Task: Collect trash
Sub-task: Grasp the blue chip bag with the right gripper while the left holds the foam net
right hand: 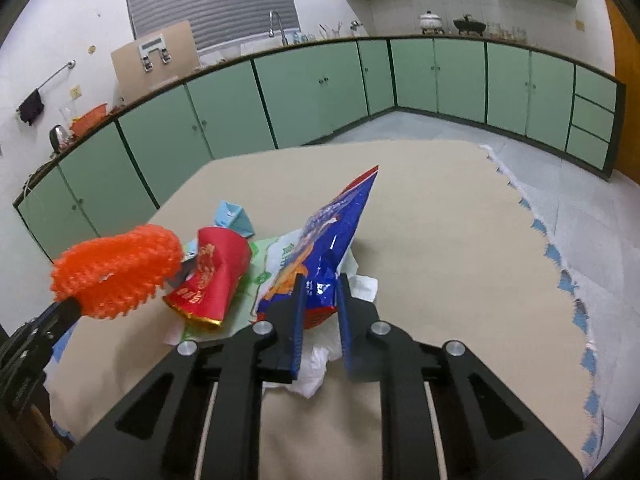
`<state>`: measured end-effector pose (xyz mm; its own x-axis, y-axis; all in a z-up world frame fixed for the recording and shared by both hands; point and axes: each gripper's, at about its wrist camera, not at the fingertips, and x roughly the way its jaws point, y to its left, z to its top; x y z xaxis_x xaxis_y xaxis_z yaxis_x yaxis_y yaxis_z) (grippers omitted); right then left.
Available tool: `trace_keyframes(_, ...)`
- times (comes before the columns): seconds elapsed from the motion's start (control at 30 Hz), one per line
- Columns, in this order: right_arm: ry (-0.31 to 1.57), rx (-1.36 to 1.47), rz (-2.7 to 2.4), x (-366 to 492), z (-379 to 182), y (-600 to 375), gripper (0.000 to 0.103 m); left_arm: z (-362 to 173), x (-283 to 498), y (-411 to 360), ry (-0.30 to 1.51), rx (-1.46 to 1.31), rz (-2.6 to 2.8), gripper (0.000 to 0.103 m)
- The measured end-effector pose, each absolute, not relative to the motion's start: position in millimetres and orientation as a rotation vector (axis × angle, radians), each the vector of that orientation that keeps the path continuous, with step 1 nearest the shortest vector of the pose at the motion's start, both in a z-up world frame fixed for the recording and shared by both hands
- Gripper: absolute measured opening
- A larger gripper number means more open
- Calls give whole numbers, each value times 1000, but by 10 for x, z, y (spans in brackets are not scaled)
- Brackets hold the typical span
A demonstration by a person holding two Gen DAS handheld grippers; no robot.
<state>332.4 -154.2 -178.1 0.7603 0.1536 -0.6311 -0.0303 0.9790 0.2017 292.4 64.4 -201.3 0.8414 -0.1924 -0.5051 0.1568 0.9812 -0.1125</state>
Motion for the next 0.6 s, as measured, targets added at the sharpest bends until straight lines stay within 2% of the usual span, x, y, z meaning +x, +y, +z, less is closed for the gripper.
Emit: trace_keyframes(0.6,630,198,93,2448,-1212,-2026,10,-1685,2510,217,515,-17,-274,16)
